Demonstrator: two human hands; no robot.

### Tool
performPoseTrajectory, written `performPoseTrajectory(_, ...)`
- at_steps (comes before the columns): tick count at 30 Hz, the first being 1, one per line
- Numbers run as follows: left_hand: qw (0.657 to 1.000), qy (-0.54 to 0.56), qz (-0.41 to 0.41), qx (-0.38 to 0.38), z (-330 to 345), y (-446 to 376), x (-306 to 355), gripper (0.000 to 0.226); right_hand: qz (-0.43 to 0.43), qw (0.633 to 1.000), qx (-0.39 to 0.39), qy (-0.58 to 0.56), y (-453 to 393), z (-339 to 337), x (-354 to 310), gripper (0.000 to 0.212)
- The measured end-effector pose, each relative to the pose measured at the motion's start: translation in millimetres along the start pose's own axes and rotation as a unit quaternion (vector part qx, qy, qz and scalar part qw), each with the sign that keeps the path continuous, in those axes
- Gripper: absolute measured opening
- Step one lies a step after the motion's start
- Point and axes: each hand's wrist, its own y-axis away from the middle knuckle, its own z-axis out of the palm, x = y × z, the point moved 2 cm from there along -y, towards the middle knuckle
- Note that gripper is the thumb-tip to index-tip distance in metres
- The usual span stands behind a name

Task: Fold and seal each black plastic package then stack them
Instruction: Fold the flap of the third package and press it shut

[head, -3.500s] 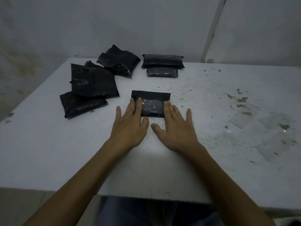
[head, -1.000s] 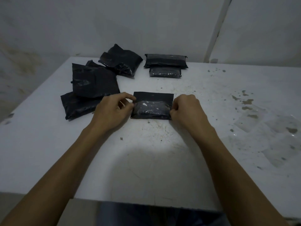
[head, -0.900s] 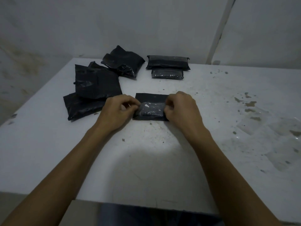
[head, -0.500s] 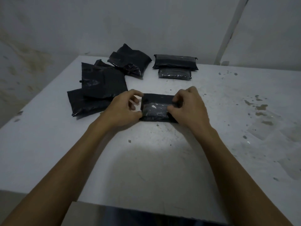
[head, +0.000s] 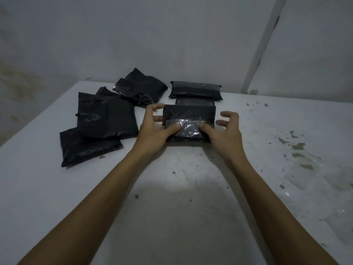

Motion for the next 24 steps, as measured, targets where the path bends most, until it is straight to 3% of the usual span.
performPoseTrajectory(3, 0.999, 0.013, 0.027, 0.02, 12, -14, -3, 0.055, 0.021, 0.996, 0.004, -0.082, -13, 5, 5, 0.039)
performPoseTrajectory(7, 0.998, -0.004, 0.05, 0.037, 16, -32, -15, 0.043, -0.037, 0.994, 0.088, -0.056, -58, 7, 4, 0.022)
performPoseTrajectory(14, 0.998, -0.048, 0.047, 0.015, 16, -41, -26, 0.039, -0.051, 0.994, 0.095, -0.03, -131, 39, -9, 0.023)
performPoseTrajectory(24, 0.997, -0.07, 0.042, -0.001, 15, -41, -30, 0.02, -0.082, 0.974, 0.113, 0.18, -136, 39, 6, 0.037)
